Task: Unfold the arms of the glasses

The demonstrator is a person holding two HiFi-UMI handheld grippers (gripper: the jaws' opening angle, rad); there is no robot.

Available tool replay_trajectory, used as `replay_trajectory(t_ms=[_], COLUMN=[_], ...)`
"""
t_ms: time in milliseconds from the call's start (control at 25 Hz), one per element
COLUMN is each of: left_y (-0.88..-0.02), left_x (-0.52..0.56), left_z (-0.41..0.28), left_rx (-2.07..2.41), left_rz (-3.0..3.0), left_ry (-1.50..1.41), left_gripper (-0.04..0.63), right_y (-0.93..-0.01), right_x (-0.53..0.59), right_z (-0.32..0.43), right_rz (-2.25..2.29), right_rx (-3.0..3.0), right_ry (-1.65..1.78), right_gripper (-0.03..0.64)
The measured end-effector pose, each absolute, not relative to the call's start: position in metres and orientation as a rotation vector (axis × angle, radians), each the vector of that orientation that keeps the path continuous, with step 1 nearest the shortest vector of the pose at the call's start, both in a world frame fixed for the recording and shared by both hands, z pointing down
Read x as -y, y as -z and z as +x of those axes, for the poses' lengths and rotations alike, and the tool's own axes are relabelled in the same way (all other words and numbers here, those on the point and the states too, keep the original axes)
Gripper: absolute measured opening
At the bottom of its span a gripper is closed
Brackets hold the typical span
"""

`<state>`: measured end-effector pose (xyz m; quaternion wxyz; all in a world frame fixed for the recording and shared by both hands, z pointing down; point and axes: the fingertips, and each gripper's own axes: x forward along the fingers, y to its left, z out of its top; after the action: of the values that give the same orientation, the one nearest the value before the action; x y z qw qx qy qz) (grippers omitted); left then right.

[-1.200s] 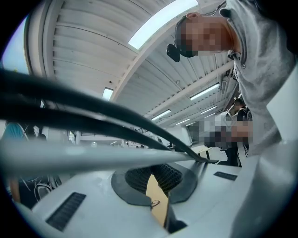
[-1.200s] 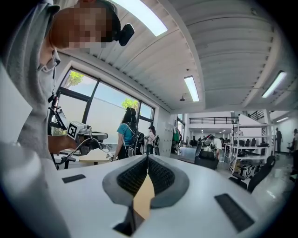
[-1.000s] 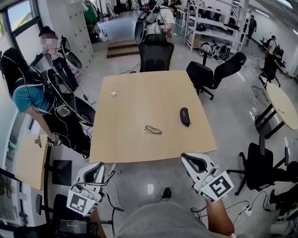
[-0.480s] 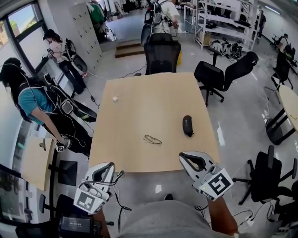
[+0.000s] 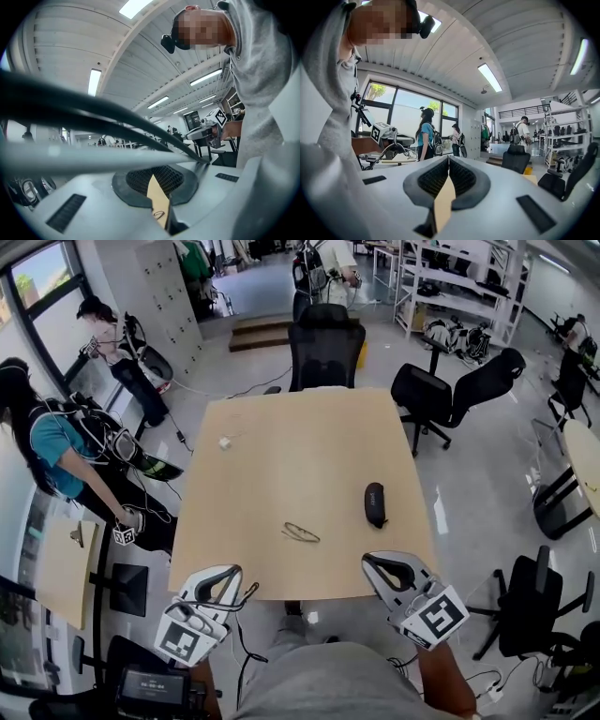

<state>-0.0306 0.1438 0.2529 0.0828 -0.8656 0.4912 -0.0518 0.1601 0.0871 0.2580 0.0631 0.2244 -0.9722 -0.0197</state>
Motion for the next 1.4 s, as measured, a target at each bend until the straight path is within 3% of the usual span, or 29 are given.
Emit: replay_trajectory(t_ms=[440, 800, 1400], left_y=[-0.258, -0.315, -0.527], left_x=[-0.054, 0.001, 0.064], left_z=[-0.053, -0.073, -0.085], left_rx=[-1.37, -1.328, -1.164], left_rz=[-2.64, -2.763, -3.074], left_ry=[0.069, 0.13, 0.604], left_gripper=[0.005, 0.005, 0.005], right_y=[-0.275, -0.322, -0.513], right_x=[-0.031, 0.016, 0.058], right_z=[0.132, 0.095, 0.044], right_rz=[0.752, 0.741, 0.568], right_rx=[2.858, 2.786, 2.481], right_ry=[0.024, -0.086, -0.404], right_gripper=[0.008, 0.008, 0.009])
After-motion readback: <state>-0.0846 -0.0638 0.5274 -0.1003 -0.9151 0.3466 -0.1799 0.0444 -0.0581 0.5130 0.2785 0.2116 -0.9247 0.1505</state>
